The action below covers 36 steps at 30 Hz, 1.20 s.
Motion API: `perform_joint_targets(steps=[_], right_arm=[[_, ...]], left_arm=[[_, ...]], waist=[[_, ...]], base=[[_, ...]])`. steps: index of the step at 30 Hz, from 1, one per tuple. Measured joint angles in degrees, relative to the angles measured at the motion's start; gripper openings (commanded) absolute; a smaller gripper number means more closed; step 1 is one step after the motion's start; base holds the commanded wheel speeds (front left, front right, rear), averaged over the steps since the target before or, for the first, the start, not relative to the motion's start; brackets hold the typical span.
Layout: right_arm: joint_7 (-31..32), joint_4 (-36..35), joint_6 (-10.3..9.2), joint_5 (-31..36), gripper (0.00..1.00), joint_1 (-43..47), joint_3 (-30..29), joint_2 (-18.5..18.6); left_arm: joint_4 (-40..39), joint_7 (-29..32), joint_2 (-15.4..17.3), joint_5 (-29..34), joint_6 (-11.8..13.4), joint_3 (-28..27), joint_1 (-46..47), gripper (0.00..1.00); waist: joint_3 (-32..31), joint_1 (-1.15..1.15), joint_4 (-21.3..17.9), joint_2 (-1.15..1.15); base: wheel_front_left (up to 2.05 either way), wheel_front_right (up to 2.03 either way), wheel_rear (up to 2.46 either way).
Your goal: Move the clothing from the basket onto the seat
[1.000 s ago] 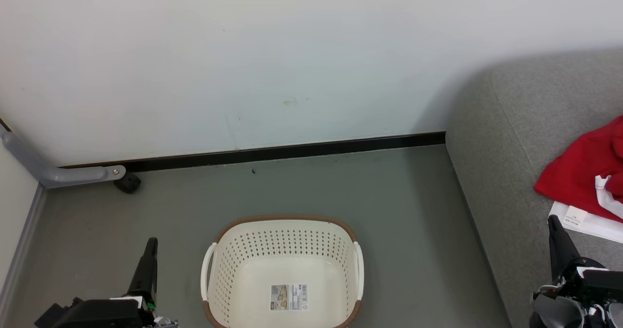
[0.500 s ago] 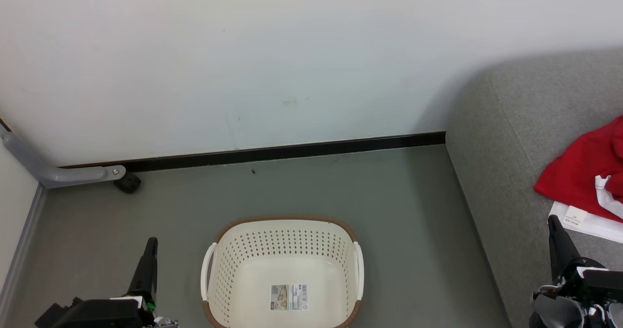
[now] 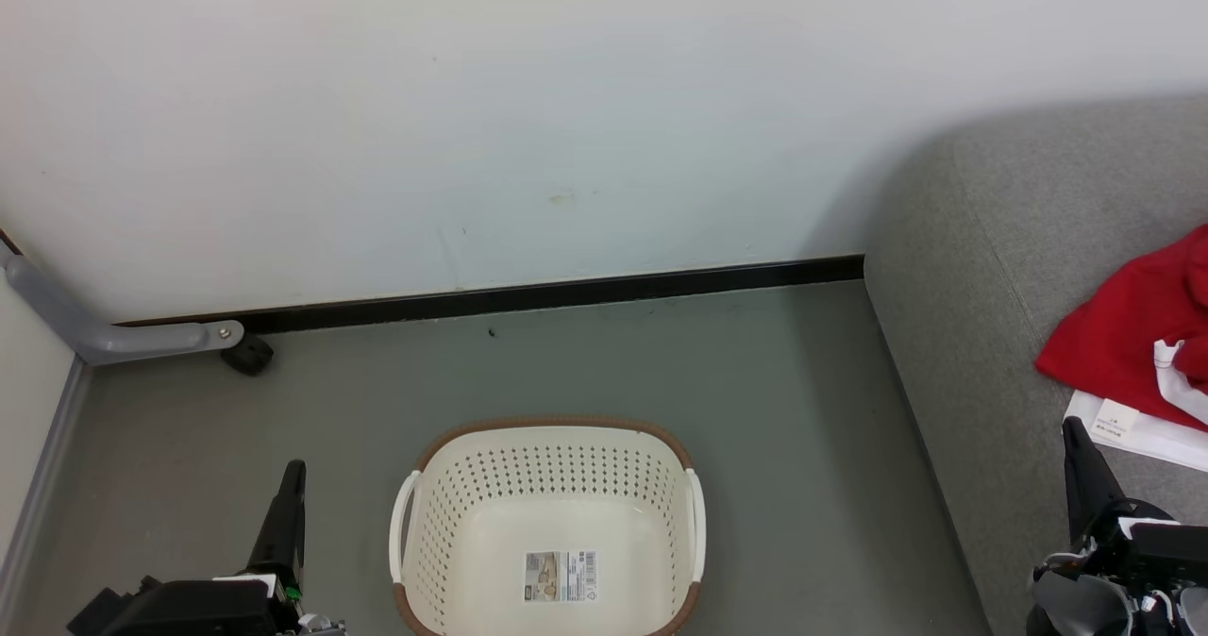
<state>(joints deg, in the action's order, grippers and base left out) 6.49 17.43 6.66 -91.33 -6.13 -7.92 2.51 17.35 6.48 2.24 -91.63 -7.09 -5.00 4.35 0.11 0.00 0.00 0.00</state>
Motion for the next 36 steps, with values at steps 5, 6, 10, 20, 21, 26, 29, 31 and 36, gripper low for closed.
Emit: perform_joint_targets(steps=[5,6,10,20,21,26,29,31,36], right_arm=[[0.00,0.00,0.00,-0.01,0.00,0.01,0.00,0.00],[0.00,0.00,0.00,-0.01,0.00,0.01,0.00,0.00],[0.00,-0.01,0.00,-0.01,0.00,0.01,0.00,0.00],[0.00,-0.01,0.00,-0.01,0.00,0.01,0.00,0.00],[0.00,-0.01,0.00,-0.01,0.00,0.01,0.00,0.00],[0.00,-0.02,0.00,-0.01,0.00,0.01,0.00,0.00],[0.00,-0.02,0.00,-0.01,0.00,0.01,0.00,-0.01],[0.00,-0.02,0.00,-0.01,0.00,0.01,0.00,-0.01],[0.00,-0.02,0.00,-0.01,0.00,0.01,0.00,-0.01]], left_arm=[[-0.01,0.00,0.00,0.00,0.00,0.00,0.00,0.00],[-0.01,0.00,0.00,0.00,0.00,0.00,0.00,0.00],[-0.02,0.00,0.00,0.00,0.00,0.00,0.00,0.00],[-0.03,0.00,0.00,0.00,0.00,0.00,0.00,0.00],[-0.03,0.00,0.00,0.00,0.00,0.00,0.00,0.00],[-0.04,0.00,0.00,0.00,0.00,0.00,0.00,0.00],[-0.04,0.00,0.00,0.00,0.00,0.00,0.00,0.00],[-0.04,0.00,0.00,0.00,0.00,0.00,0.00,0.00],[-0.04,0.00,0.00,0.00,0.00,0.00,0.00,0.00]], waist=[[0.00,0.00,0.00,0.00],[0.00,0.00,0.00,0.00],[0.00,0.00,0.00,0.00],[0.00,0.00,0.00,0.00],[0.00,-0.01,0.00,0.00],[0.00,-0.02,0.00,0.00],[0.00,-0.01,0.00,0.00],[0.00,-0.01,0.00,0.00],[0.00,-0.01,0.00,0.00]], base=[[0.00,0.00,0.00],[0.00,0.00,0.00],[0.00,0.00,0.00],[0.00,0.00,0.00],[0.00,0.00,0.00],[0.00,0.00,0.00],[0.00,0.00,0.00],[0.00,0.00,0.00],[0.00,0.00,0.00]])
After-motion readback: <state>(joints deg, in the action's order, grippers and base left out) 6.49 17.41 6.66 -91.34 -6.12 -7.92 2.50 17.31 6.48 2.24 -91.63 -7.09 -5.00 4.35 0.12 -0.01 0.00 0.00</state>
